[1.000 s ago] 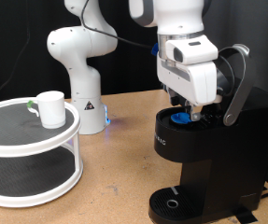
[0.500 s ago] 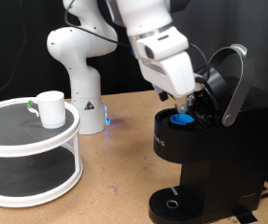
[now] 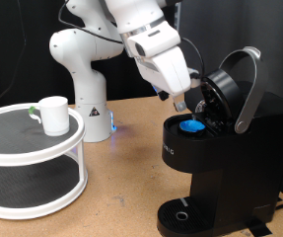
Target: Make a cup of coffee with the keurig machine
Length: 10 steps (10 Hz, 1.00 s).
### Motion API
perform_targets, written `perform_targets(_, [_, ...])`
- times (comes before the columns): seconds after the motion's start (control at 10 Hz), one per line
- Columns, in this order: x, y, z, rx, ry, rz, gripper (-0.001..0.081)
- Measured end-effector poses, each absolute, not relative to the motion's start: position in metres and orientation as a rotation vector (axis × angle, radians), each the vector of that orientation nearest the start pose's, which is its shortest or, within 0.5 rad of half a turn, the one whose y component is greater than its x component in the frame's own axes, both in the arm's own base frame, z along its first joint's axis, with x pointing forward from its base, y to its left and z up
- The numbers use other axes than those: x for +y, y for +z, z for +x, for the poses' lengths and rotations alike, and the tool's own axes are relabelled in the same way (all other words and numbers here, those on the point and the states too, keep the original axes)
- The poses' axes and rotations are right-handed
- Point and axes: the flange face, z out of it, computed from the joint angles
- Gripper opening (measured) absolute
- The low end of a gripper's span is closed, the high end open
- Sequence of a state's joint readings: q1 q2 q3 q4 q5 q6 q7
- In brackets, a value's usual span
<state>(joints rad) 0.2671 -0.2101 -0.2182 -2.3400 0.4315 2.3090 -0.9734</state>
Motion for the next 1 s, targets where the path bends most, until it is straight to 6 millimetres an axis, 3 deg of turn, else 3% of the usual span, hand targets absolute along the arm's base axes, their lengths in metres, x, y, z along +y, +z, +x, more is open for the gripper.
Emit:
perform_targets(0.7, [-0.008, 0.524, 0.484, -0.930, -0.561, -2.508, 0.0803])
perform_targets(1.0, [-0.013, 0.535, 0.481, -0.934, -0.550, -2.490, 0.0803])
